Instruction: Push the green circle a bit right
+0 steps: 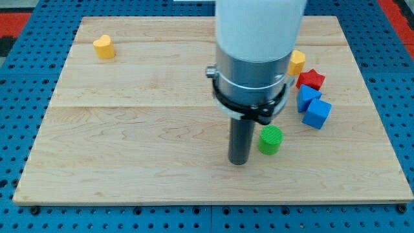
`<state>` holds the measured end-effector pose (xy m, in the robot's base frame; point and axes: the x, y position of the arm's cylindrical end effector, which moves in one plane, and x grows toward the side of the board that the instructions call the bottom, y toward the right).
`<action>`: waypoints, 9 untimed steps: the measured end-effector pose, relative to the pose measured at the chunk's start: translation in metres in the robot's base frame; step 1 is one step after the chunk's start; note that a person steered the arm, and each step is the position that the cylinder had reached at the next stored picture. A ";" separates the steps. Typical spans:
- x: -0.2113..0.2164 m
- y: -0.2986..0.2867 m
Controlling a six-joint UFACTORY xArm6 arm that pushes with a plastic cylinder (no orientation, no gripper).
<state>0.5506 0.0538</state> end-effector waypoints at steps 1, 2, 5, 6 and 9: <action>-0.007 0.032; -0.007 0.051; -0.023 -0.017; -0.026 0.022; -0.025 0.083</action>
<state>0.5257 0.1371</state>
